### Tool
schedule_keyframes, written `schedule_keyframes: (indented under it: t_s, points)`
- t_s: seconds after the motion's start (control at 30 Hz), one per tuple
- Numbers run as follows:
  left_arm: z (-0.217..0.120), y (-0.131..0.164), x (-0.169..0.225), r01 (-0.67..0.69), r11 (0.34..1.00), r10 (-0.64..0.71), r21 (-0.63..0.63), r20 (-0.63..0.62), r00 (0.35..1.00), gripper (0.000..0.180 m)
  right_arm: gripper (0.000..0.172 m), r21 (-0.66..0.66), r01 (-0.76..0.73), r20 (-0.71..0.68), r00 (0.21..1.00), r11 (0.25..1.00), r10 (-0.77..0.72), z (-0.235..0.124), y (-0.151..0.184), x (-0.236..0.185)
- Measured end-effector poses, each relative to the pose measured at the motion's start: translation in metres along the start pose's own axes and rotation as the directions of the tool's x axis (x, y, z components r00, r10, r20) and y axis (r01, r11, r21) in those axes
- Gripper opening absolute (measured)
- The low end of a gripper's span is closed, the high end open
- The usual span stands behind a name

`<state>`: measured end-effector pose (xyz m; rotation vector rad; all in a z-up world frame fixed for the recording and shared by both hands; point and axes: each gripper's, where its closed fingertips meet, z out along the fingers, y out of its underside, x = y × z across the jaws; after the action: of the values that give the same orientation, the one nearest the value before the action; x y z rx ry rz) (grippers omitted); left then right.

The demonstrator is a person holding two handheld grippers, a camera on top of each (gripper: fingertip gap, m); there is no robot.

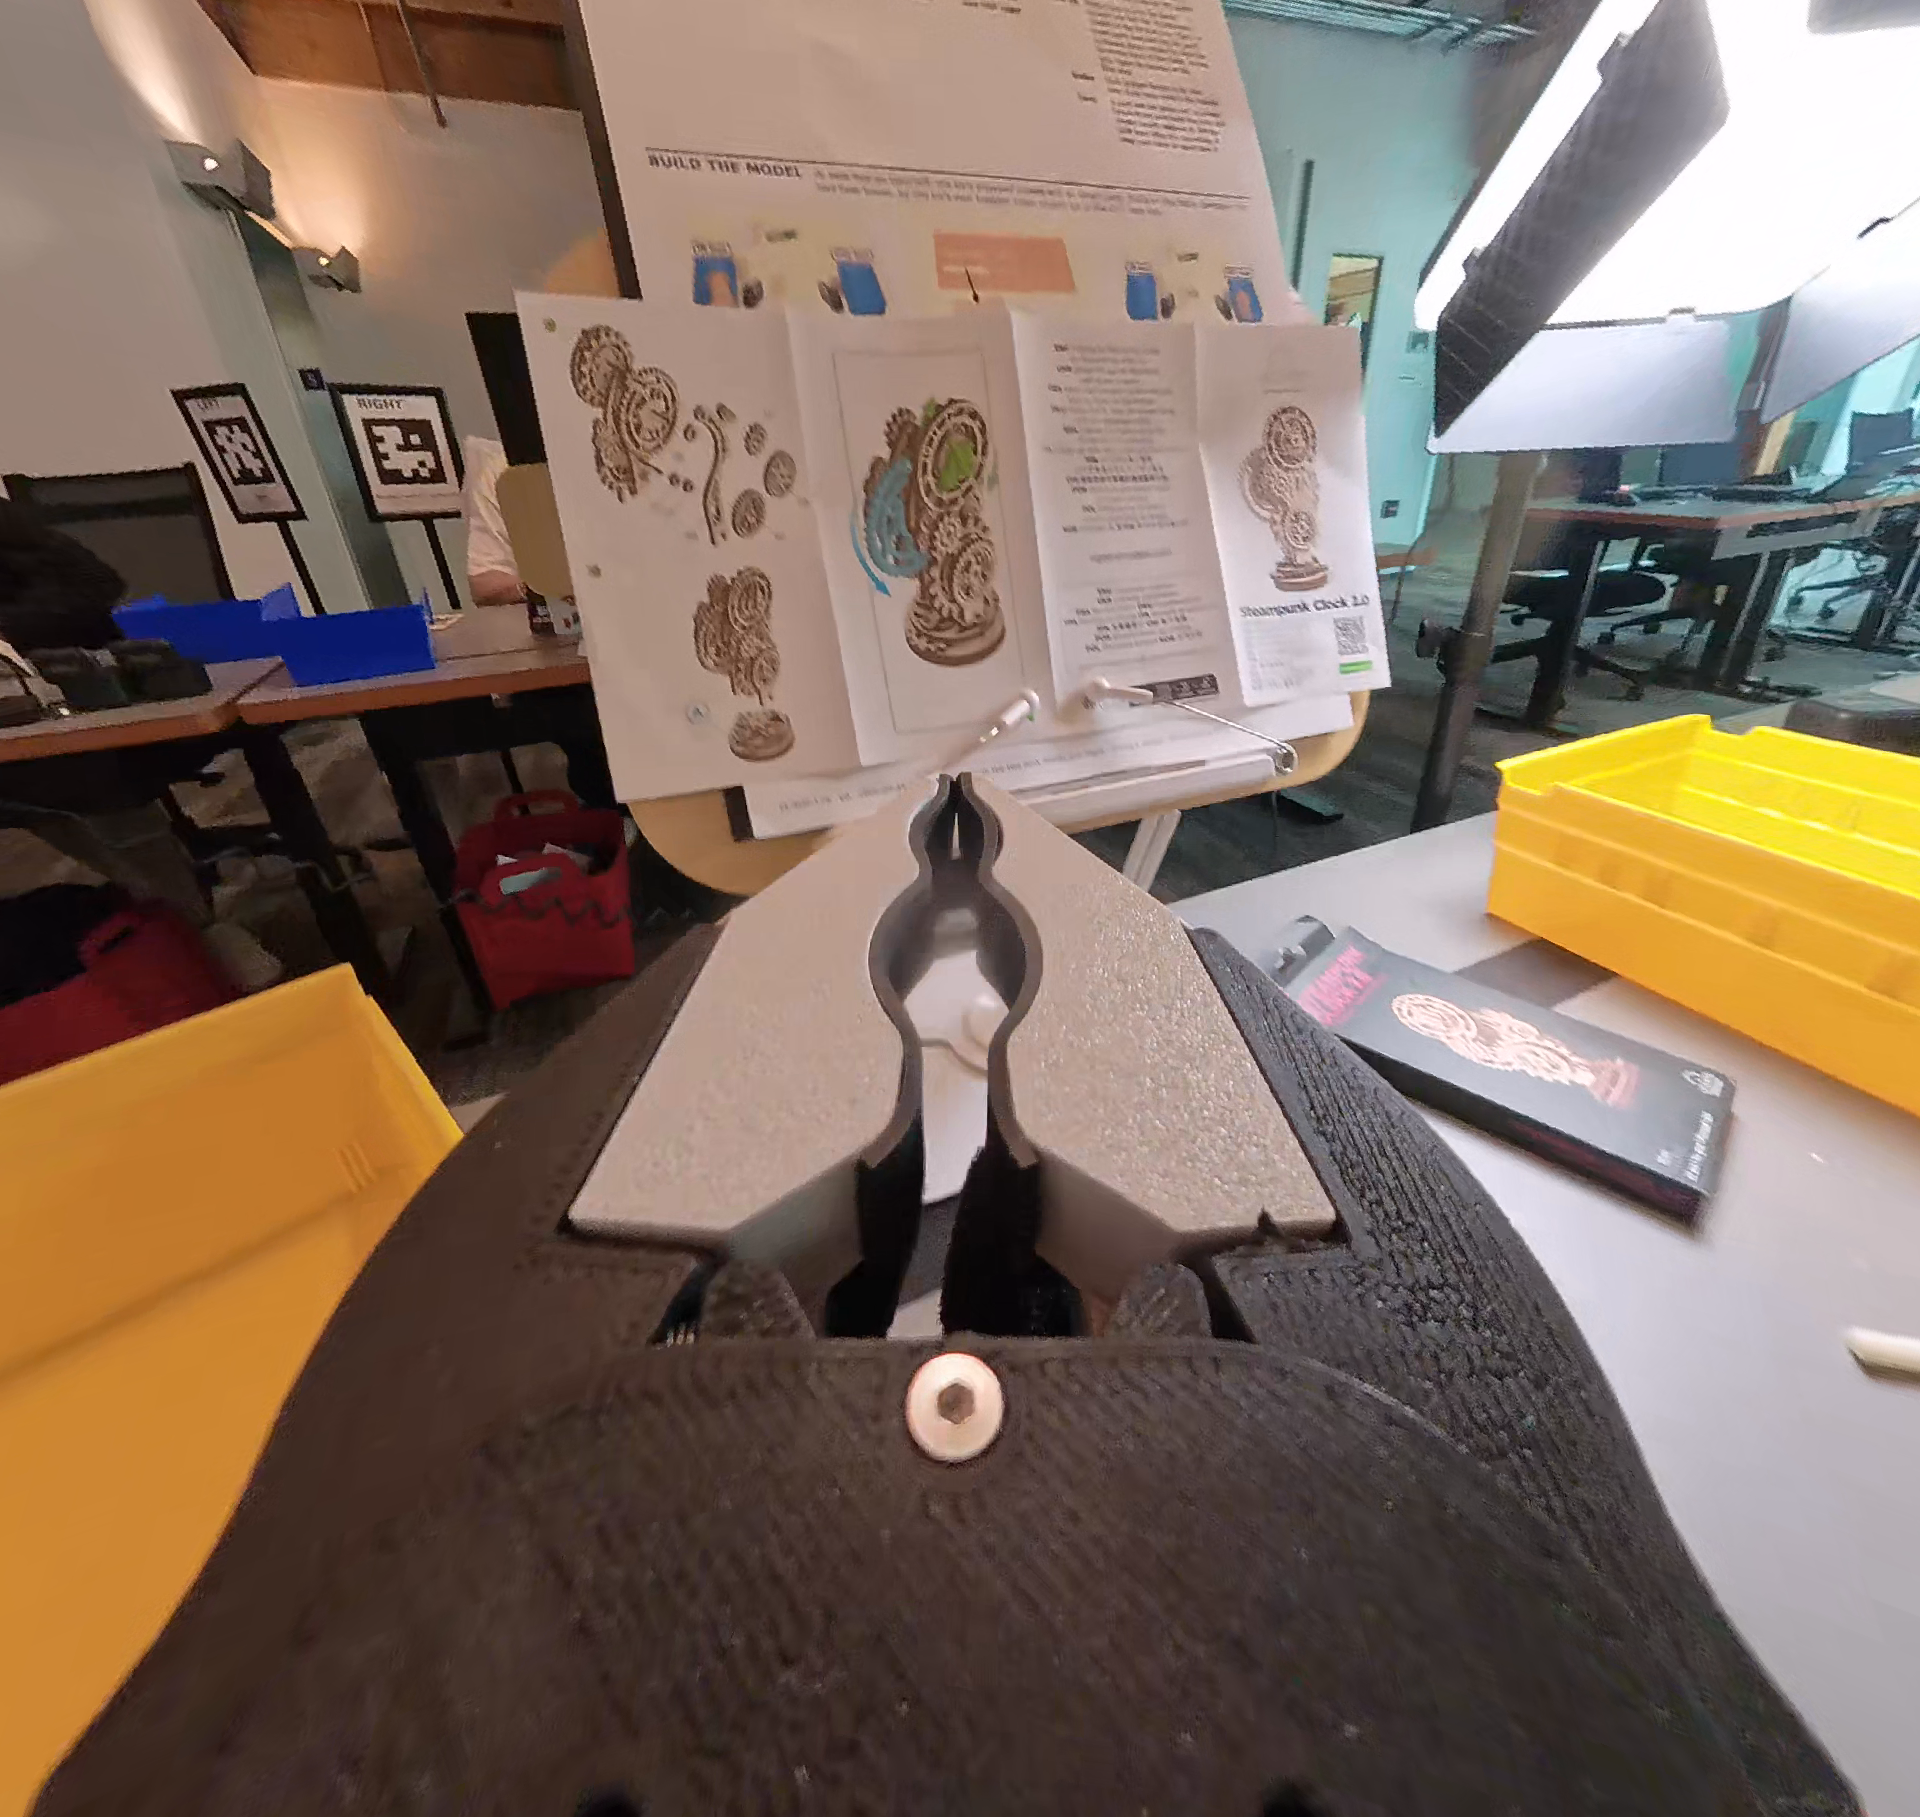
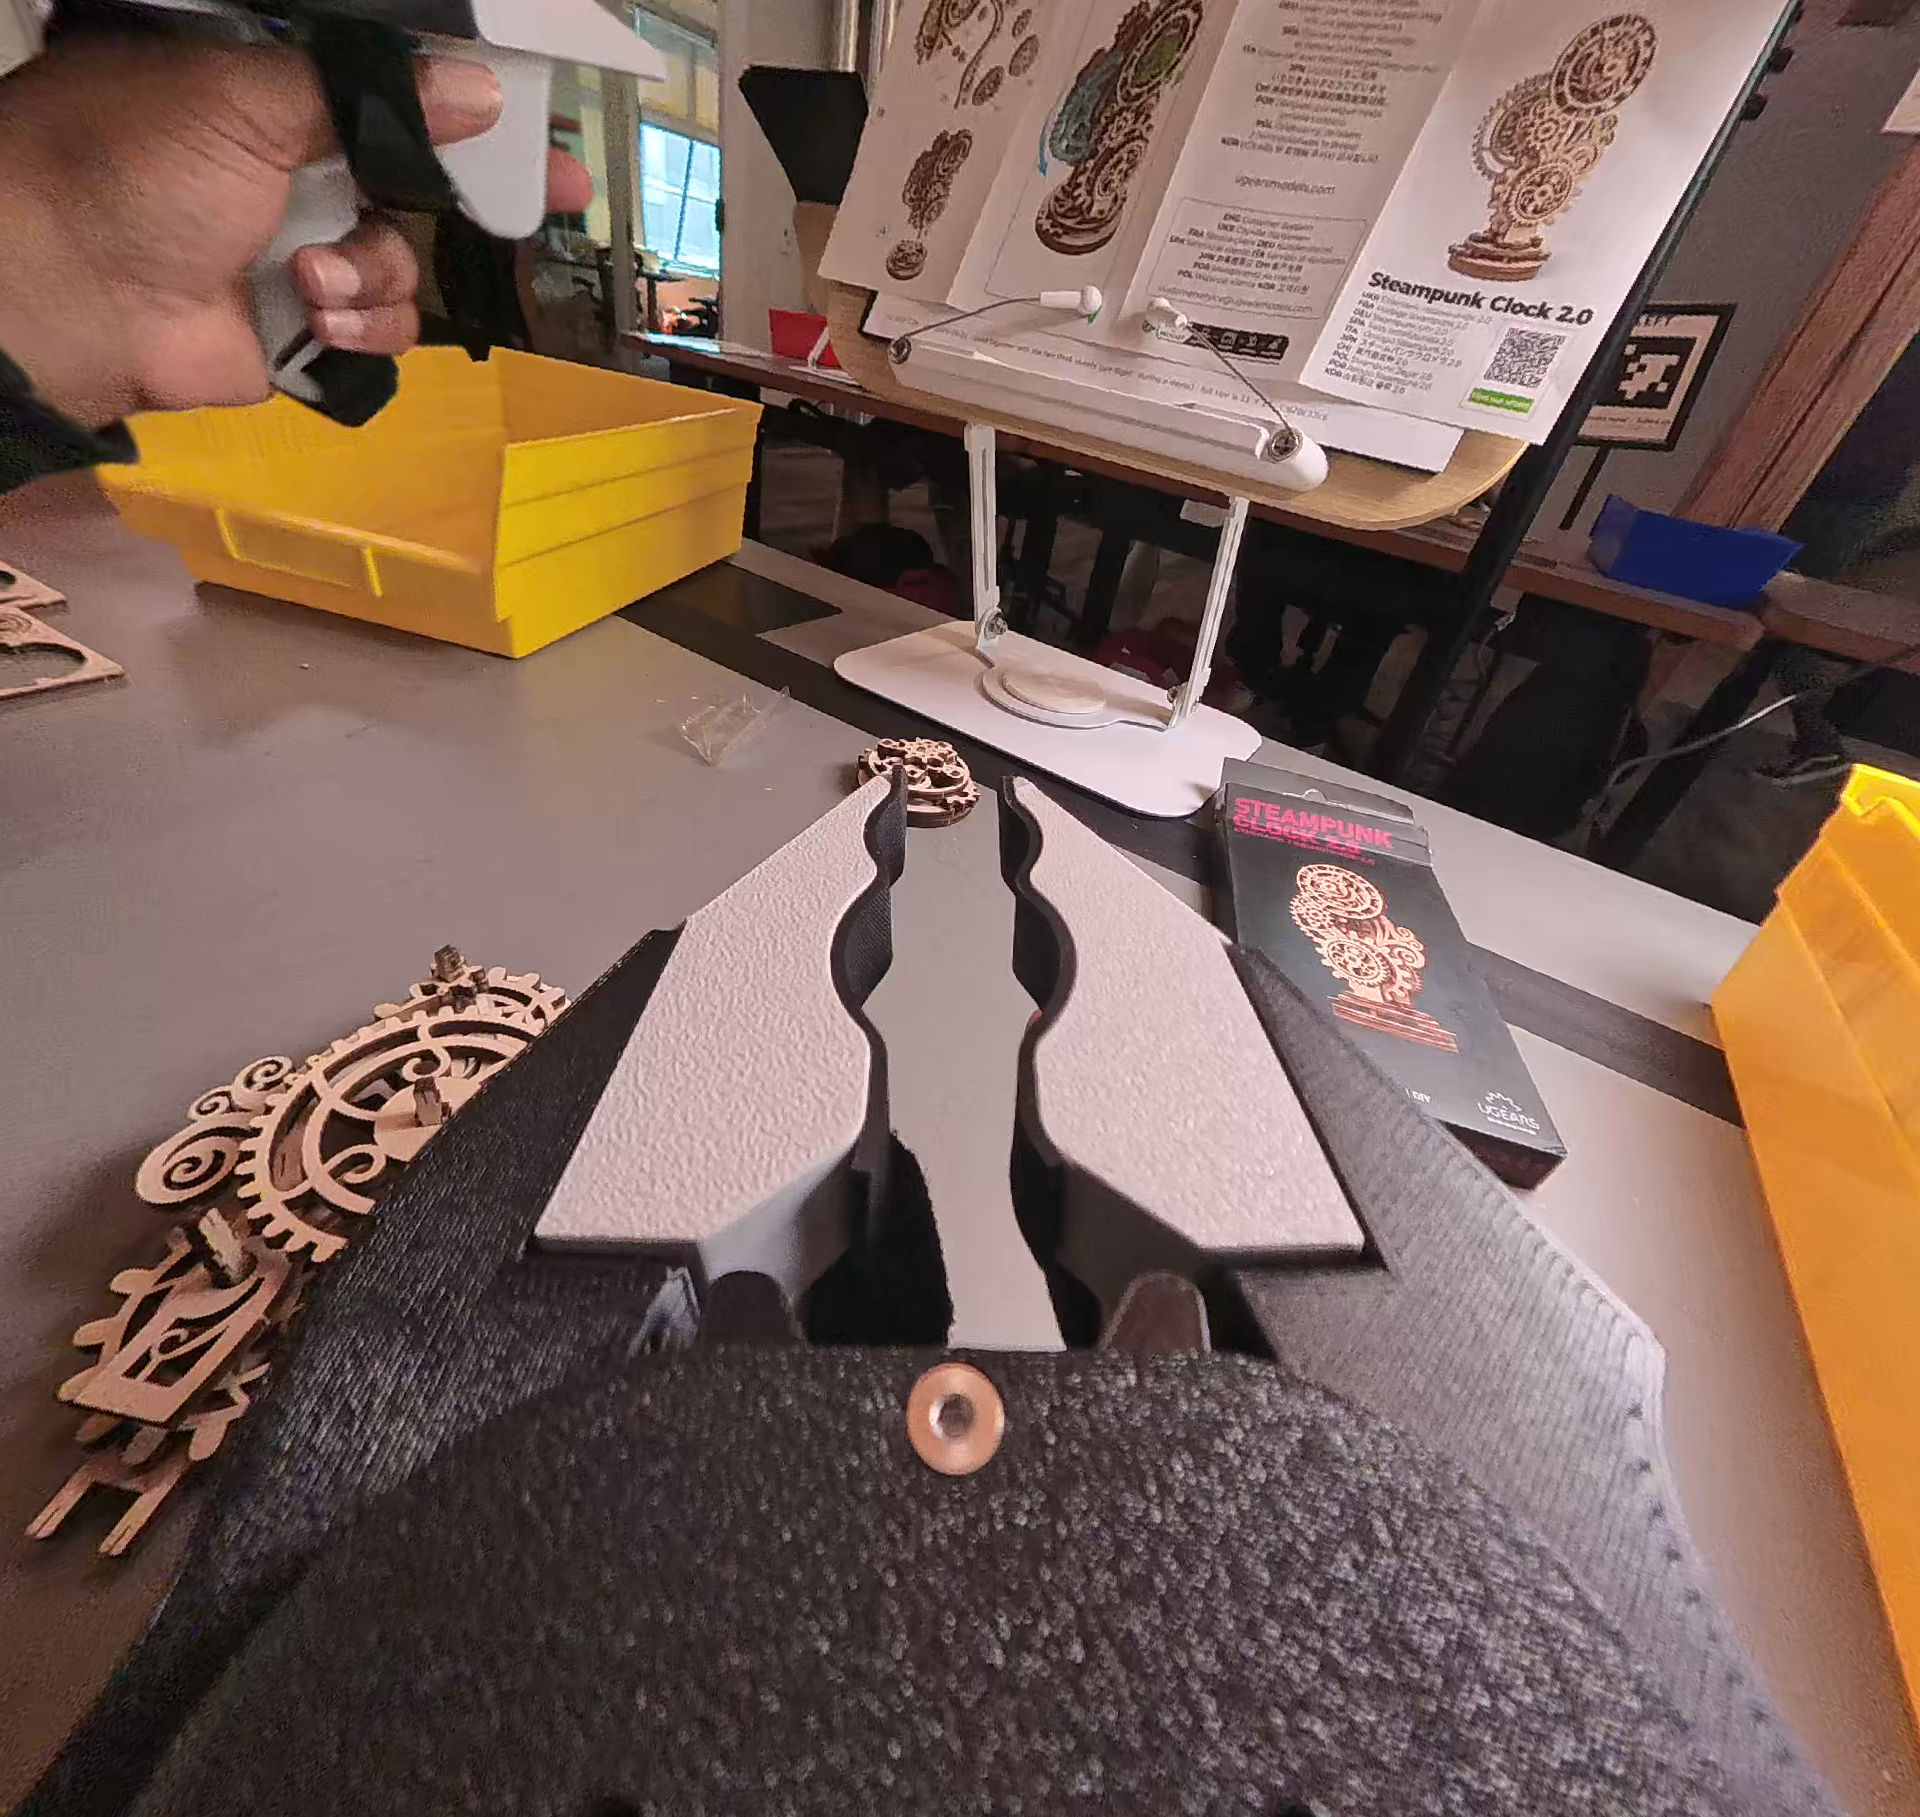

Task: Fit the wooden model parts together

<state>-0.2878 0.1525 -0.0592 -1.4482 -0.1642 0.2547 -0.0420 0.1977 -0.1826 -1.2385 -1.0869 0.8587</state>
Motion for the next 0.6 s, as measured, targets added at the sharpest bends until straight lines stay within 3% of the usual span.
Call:
schedule_keyframes:
  t_s: [0.43,0.6]
  points:
    - [0.091,-0.032,-0.056,-0.021,0.999,0.023,-0.026,0.058,0.998,0.000,0.015,-0.003,-0.039,0.013,0.999,0.999,0.039,-0.002,0.001,0.008]
    - [0.096,-0.029,-0.066,0.002,1.000,0.000,-0.026,0.077,0.997,0.000,0.015,-0.003,-0.060,0.025,0.998,0.998,0.060,-0.003,0.000,0.009]
